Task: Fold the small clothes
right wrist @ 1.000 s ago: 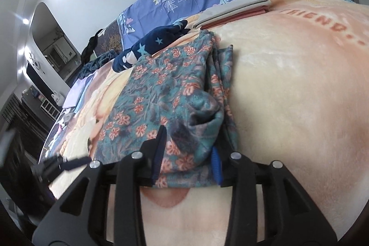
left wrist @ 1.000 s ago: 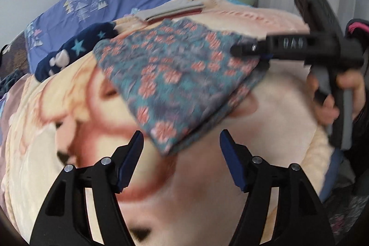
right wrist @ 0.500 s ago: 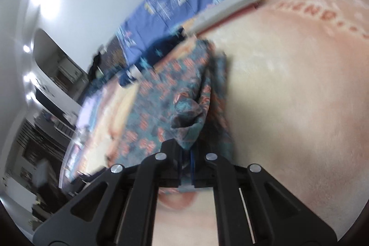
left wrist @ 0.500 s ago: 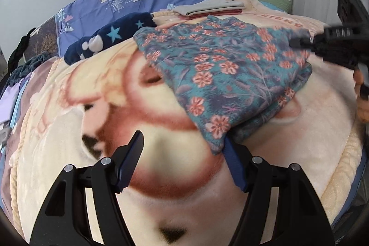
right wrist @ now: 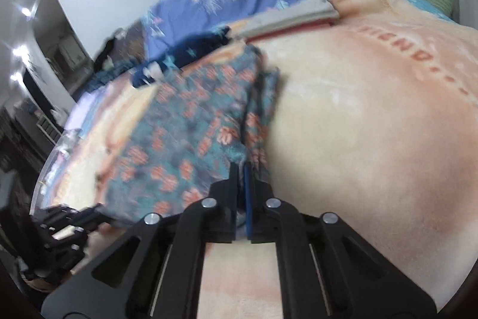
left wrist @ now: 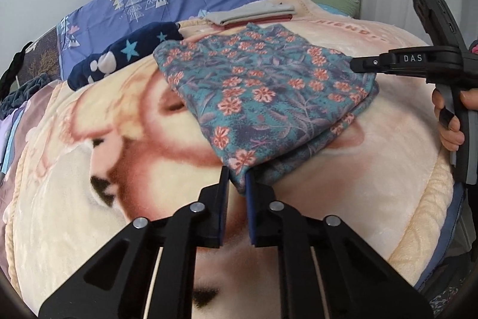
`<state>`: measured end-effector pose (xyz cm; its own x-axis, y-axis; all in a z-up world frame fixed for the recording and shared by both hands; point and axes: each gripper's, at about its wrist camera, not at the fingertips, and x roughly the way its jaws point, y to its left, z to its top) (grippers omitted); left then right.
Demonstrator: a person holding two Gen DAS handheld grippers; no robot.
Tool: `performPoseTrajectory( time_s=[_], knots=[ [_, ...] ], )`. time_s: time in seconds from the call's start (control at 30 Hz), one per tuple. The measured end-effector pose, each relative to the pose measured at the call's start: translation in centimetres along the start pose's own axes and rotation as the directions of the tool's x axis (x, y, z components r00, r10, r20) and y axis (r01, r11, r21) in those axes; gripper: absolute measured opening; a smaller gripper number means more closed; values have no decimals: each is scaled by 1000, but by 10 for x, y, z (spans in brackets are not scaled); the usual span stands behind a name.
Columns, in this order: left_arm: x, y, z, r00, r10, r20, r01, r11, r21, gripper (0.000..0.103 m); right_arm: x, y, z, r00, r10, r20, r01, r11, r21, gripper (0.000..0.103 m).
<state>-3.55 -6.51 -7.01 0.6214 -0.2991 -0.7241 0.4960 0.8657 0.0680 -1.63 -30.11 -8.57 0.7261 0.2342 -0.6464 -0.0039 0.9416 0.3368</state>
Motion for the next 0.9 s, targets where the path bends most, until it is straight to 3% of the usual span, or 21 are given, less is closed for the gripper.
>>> performPoseTrajectory(
  time_s=[0.1, 0.23, 0.4, 0.5, 0.6, 0.63, 0.67, 0.8, 0.9],
  knots=[
    [3, 8, -8, 1000, -10, -26, 9, 999, -35, 9, -5, -10, -3, 1000, 4, 5, -4, 1000, 21, 4],
    [-2, 16, -13, 998, -47, -28, 46, 997, -57, 5, 1, -14, -6, 999, 2, -52, -2, 1000, 7, 7],
    [-35, 23, 3, 979, -187, 76, 194, 977, -86, 4, -20, -5, 6, 998, 58, 26, -57, 998, -33, 11],
    [-31, 21, 17, 973, -199, 113, 209, 975, -82, 5, -12, 3, 10, 997, 70, 17, -69, 996, -59, 10],
    [8, 14, 15, 980, -197, 9, 197, 977, -79, 5, 17, 2, 2, 995, -42, -91, 36, 998, -60, 3],
    [25, 10, 9, 981, -187, -55, 182, 980, -80, 5, 25, -2, -4, 991, -69, -113, 62, 996, -62, 2],
    [33, 10, 4, 978, -196, -69, 189, 977, -93, 5, 25, -4, -7, 992, -67, -107, 60, 996, -64, 2],
    [29, 16, 6, 973, -227, -45, 220, 967, -125, 6, 12, 8, -3, 992, -98, -77, 86, 985, -148, 2],
    [16, 21, 12, 970, -241, -8, 238, 963, -122, 6, 4, 15, 17, 996, -77, -37, 70, 983, -171, 10]
  ],
)
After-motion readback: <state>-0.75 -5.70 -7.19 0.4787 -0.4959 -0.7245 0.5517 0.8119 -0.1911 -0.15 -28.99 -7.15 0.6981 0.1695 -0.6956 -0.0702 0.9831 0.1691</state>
